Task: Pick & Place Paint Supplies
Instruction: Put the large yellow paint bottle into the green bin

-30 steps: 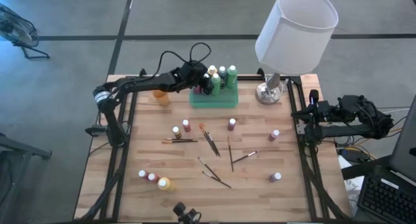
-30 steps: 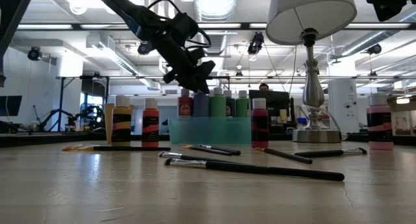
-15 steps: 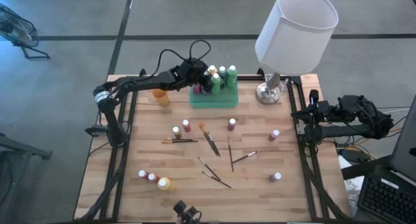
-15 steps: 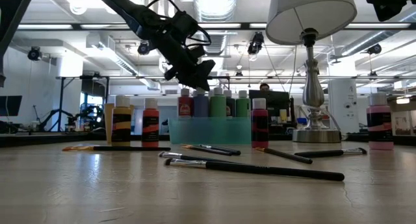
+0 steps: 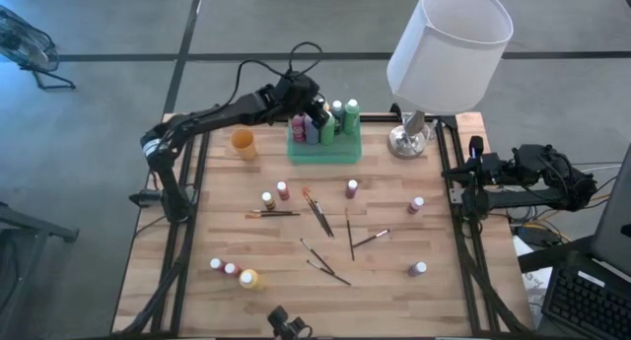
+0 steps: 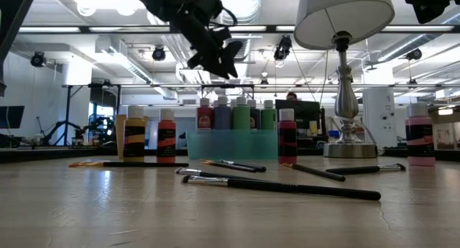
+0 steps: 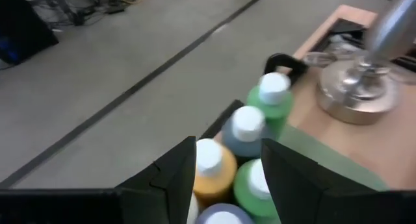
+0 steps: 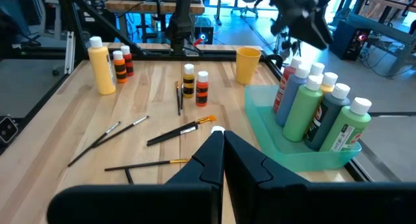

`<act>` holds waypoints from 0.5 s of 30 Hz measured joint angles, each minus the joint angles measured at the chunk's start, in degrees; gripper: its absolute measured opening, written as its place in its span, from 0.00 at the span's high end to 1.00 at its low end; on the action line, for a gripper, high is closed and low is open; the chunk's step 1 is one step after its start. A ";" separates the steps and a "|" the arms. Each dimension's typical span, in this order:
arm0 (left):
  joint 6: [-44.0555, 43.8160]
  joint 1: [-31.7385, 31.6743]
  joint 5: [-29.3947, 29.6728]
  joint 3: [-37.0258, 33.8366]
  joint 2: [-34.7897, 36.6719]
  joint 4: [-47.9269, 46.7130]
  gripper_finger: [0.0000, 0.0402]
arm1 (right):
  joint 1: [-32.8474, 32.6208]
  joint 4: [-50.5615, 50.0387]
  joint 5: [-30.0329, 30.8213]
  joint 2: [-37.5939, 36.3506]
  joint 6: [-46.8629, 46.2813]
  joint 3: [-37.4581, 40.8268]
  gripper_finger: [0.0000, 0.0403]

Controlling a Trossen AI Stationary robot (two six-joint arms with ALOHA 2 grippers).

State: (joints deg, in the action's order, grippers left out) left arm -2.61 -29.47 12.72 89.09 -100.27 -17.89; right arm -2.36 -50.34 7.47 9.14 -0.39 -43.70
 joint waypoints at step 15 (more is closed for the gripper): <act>1.33 9.74 -2.19 16.98 0.06 -25.60 0.56 | 0.01 -0.01 -0.01 0.00 -0.01 0.00 0.98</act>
State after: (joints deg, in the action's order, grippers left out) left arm -1.28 -19.73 10.52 106.07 -100.20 -43.49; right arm -2.35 -50.35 7.46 9.15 -0.40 -43.70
